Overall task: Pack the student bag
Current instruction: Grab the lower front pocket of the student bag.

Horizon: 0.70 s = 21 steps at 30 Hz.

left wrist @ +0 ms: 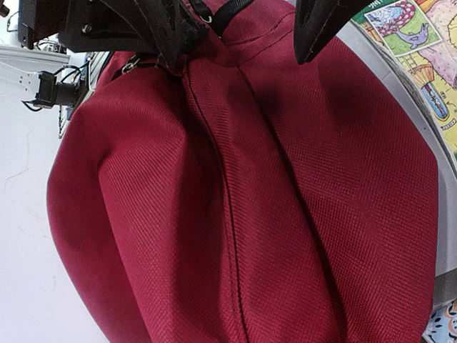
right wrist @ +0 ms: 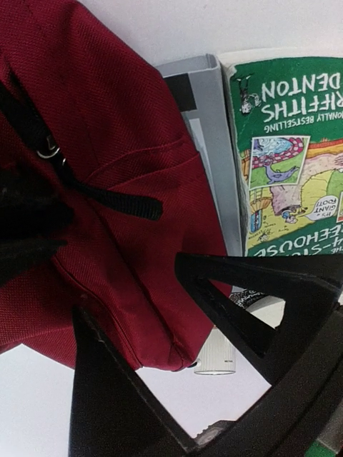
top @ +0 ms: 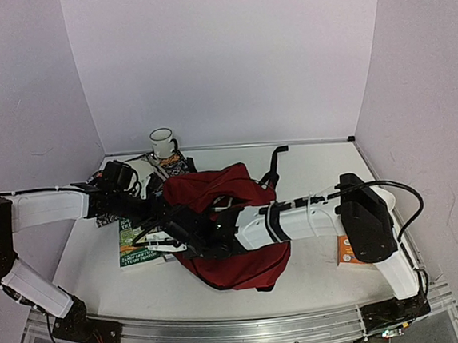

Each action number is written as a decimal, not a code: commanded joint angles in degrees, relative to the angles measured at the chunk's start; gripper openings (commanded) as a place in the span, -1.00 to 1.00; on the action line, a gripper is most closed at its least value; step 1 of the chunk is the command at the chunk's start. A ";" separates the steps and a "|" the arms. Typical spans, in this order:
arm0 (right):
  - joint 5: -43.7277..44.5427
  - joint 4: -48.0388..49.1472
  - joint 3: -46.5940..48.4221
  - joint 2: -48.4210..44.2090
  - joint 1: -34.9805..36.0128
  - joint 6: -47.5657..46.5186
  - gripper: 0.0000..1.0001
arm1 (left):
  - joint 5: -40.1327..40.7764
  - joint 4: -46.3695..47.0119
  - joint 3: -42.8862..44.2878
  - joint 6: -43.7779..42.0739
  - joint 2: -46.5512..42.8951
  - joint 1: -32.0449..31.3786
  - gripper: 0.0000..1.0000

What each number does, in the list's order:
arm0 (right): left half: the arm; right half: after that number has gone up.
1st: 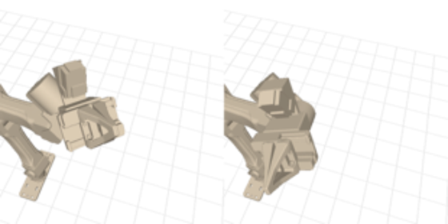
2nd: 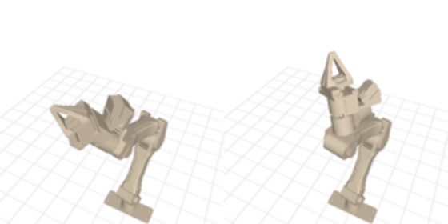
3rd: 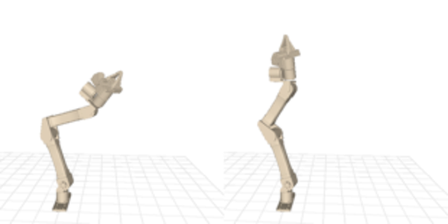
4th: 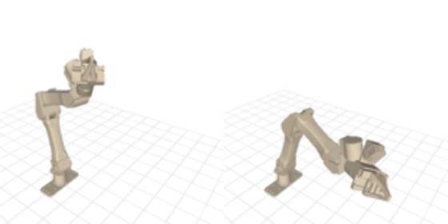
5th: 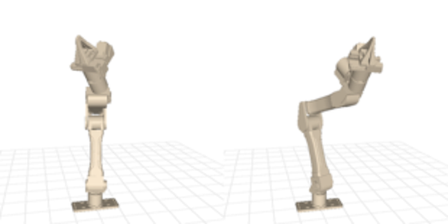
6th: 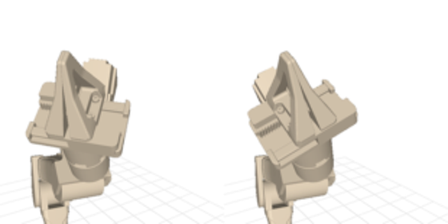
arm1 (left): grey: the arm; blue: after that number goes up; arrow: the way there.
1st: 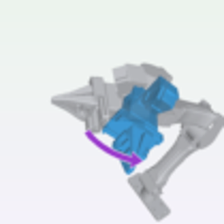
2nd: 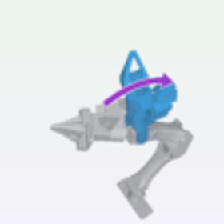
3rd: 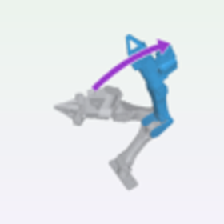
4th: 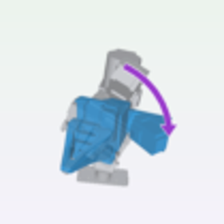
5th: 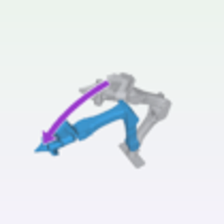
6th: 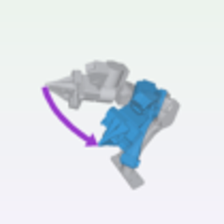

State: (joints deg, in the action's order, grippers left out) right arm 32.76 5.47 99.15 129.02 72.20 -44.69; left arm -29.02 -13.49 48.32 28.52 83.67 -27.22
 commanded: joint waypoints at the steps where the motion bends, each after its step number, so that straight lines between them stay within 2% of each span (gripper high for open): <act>1: 1.62 -0.16 2.10 -0.31 0.31 2.43 -0.91 | -1.04 2.19 -0.78 0.46 -0.91 -0.02 0.11; 3: 1.42 0.25 1.57 -1.57 0.31 4.59 -1.00 | -1.13 2.28 -0.93 0.80 -1.27 -0.02 0.11; 9: -0.38 3.13 -2.63 -7.64 0.31 14.05 -1.00 | -2.36 3.00 -1.30 2.29 -2.85 -0.15 0.13; 21: 1.68 20.86 -18.76 -19.05 0.18 37.01 -1.00 | -6.37 7.43 -1.82 6.76 -2.92 -1.44 0.15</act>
State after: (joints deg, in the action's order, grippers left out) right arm 32.34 17.11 84.17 114.12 72.13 -18.19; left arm -32.73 -10.33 46.25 33.07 82.02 -27.65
